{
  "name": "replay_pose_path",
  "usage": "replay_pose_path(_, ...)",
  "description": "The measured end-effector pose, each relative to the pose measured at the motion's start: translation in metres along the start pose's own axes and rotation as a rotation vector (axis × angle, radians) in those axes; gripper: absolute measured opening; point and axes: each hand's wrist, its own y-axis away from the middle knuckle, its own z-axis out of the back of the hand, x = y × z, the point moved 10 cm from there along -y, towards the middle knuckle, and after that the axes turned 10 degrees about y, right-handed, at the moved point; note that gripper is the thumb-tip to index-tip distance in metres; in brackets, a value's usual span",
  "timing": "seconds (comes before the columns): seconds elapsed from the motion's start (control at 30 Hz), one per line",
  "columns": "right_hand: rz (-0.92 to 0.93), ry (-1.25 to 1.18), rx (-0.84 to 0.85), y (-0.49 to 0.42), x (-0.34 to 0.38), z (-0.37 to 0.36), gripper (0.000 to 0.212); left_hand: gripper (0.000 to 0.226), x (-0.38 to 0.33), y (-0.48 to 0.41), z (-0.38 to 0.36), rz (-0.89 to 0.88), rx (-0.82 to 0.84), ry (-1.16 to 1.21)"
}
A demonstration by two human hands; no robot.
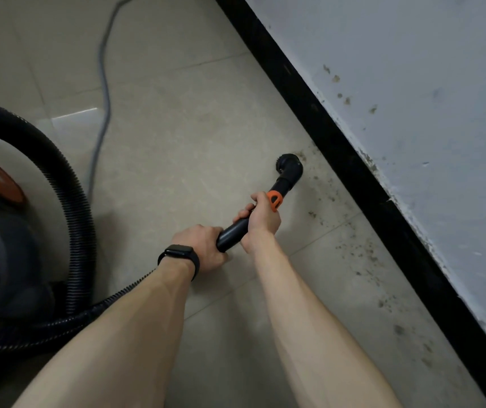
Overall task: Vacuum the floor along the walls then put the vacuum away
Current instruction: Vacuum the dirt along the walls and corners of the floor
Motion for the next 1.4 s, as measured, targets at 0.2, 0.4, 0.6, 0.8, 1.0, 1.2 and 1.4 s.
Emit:
replay_pose_path(0.2,0.026,0.032,-0.010,-0.009,0.010,0.001,0.014,0.025,-0.004,-0.013,-0.001,-0.003,-0.019,0.019)
replay_pose_path(0.4,0.040,0.051,-0.026,-0.017,0.023,0.000,0.012,0.019,-0.012,-0.025,0.003,-0.009,-0.002,0.038)
replay_pose_path(0.6,0.057,0.055,-0.038,-0.026,0.035,0.001,0.009,0.015,-0.022,-0.035,0.005,-0.030,-0.026,0.047)
replay_pose_path(0.8,0.065,0.041,-0.049,-0.036,0.047,0.004,0.011,0.012,-0.032,-0.049,0.008,-0.038,-0.036,0.067)
replay_pose_path(1.0,0.078,0.029,-0.063,-0.048,0.058,0.006,0.012,0.011,-0.040,-0.062,0.008,-0.039,-0.023,0.080)
replay_pose_path(1.2,0.104,0.022,-0.089,-0.057,0.068,0.009,0.010,0.009,-0.047,-0.076,0.008,-0.055,-0.020,0.075)
replay_pose_path(1.4,0.122,0.037,-0.109,-0.064,0.073,0.009,0.010,0.008,-0.047,-0.084,0.008,-0.057,-0.023,0.098)
